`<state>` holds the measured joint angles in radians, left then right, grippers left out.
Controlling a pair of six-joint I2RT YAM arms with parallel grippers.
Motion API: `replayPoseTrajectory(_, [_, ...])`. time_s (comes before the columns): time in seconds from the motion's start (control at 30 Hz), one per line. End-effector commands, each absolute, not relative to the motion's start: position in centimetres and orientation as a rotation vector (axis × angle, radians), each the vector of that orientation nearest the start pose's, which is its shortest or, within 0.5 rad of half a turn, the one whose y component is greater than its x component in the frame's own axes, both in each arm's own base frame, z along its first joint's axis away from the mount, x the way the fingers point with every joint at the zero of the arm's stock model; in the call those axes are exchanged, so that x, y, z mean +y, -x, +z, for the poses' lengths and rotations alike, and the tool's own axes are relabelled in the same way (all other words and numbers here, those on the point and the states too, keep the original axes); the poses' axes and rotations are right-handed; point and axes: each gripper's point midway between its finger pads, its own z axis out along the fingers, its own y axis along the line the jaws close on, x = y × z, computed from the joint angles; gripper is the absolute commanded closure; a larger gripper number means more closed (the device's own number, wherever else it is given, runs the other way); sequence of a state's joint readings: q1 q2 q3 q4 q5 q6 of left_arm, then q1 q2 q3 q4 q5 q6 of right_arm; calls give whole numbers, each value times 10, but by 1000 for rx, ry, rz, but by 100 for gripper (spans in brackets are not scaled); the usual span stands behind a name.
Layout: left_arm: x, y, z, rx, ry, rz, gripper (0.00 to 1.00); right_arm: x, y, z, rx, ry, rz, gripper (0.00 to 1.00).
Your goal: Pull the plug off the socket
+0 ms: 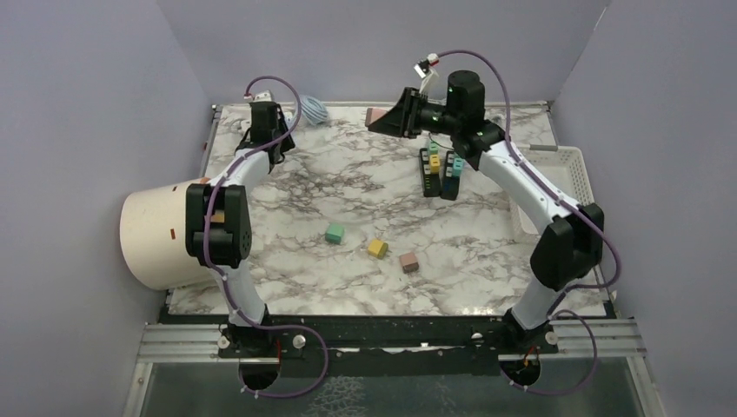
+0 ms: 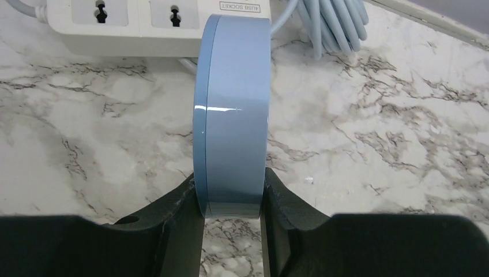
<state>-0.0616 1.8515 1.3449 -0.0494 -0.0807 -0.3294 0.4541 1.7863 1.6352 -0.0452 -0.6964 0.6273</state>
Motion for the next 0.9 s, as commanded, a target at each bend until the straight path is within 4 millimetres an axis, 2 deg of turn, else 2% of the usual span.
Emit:
replayPoseTrajectory(0.0, [-17, -555, 158, 2007, 356, -68, 100, 324, -353, 292, 2005, 460, 1379, 99])
replayPoseTrajectory(0.1, [-12, -570, 161, 1993, 355, -126, 100, 283, -327, 249, 2119, 368, 1324, 99])
replayPoseTrajectory(0.2, [-6, -586, 158, 1992, 351, -196, 100, 241, -295, 194, 2236, 242, 1244, 99])
replayPoseTrajectory(0.33, [4, -601, 150, 1997, 364, -280, 97, 206, -247, 134, 2405, 132, 1090, 99])
replayPoseTrajectory(0.5, [18, -612, 126, 2038, 402, -367, 86, 187, -208, 101, 2460, -36, 1060, 99])
replayPoseTrajectory(0.63, [25, -617, 117, 2048, 401, -410, 71, 179, -191, 83, 2473, -108, 1050, 91])
replayPoseTrajectory(0.67, [25, -618, 117, 2050, 396, -416, 66, 178, -187, 78, 2490, -114, 1046, 88])
replayPoseTrajectory(0.8, [28, -620, 121, 2063, 377, -427, 49, 174, -180, 68, 2554, -89, 1017, 60])
replayPoseTrajectory(0.87, [28, -620, 128, 2055, 368, -426, 32, 170, -184, 69, 2565, -87, 969, 51])
